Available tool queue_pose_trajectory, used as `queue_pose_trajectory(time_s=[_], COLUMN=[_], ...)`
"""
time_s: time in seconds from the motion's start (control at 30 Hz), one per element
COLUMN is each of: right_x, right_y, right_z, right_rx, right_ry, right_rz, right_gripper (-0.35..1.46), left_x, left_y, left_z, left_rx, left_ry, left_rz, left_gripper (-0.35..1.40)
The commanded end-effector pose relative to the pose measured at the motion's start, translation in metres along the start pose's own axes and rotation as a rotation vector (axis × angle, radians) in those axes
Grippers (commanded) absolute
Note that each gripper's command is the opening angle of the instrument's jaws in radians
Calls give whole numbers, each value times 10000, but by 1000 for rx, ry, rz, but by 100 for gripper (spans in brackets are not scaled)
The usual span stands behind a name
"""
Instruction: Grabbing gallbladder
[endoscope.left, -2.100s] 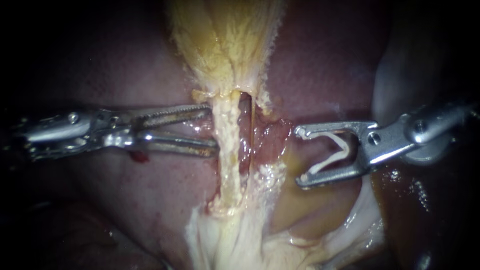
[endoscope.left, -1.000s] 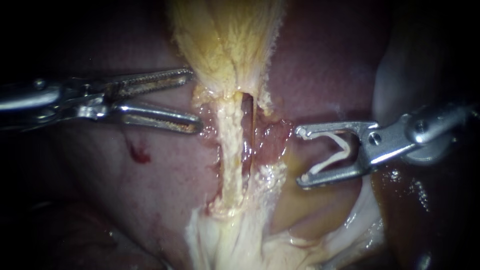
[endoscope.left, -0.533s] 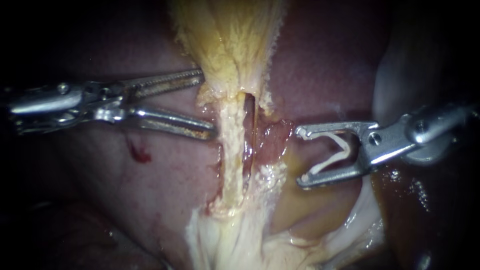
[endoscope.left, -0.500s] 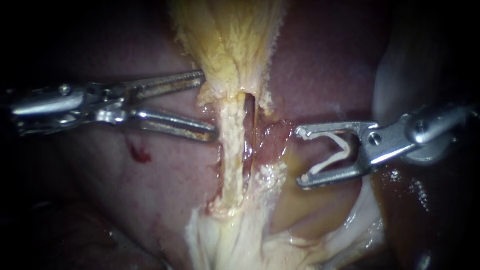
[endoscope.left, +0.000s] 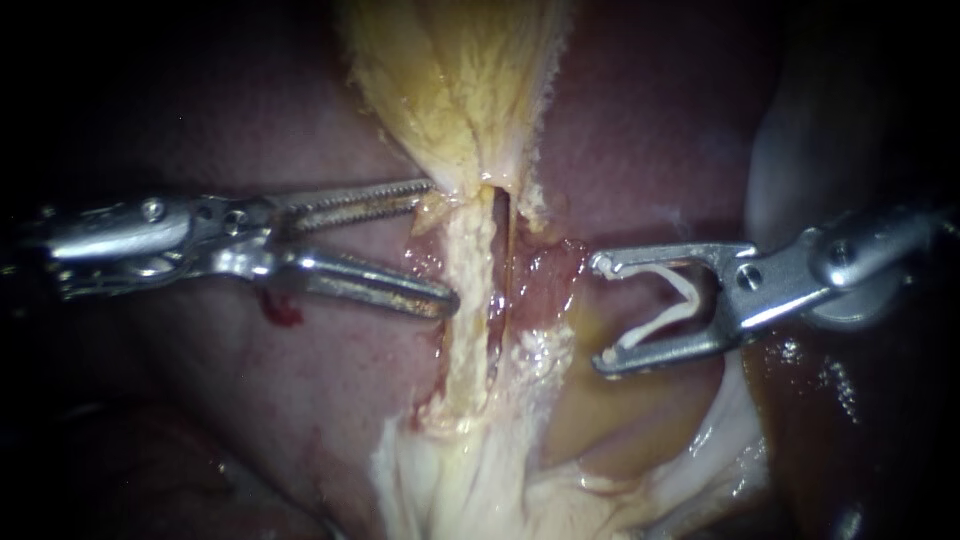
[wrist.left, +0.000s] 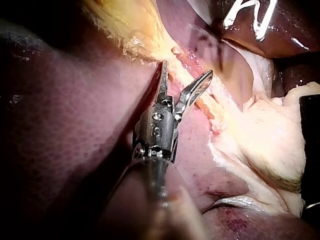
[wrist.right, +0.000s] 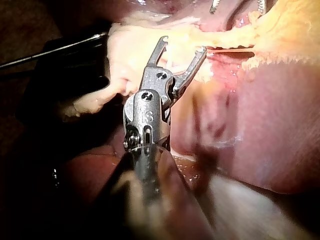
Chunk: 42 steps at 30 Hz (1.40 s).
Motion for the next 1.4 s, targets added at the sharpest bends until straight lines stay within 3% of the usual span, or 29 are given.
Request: queue_pose_trajectory(time_s=[0.03, 0.13, 0.37, 0.53, 0.8, 1.0, 1.4], right_x=[0, 0, 0, 1, 2, 2, 1], right_y=[0, 0, 0, 0, 0, 0, 0], right_z=[0, 0, 1, 1, 3, 3, 2], right_rx=[0, 0, 0, -1, -1, -1, -1], right_ry=[0, 0, 0, 0, 0, 0, 0], right_rz=[0, 0, 0, 0, 1, 1, 1], right_gripper=[47, 47, 47, 47, 47, 47, 47], left_x=[0, 1, 9, 11, 12, 14, 15], left_y=[1, 6, 24, 29, 30, 35, 38], left_z=[1, 2, 0, 1, 2, 0, -6], left_rx=[-1, 4, -47, -51, -57, -62, -63], left_ry=[1, 1, 1, -2, 10, 28, 63], left_rz=[-1, 0, 2, 3, 3, 4, -8], left_gripper=[57, 57, 57, 56, 19, -35, -35])
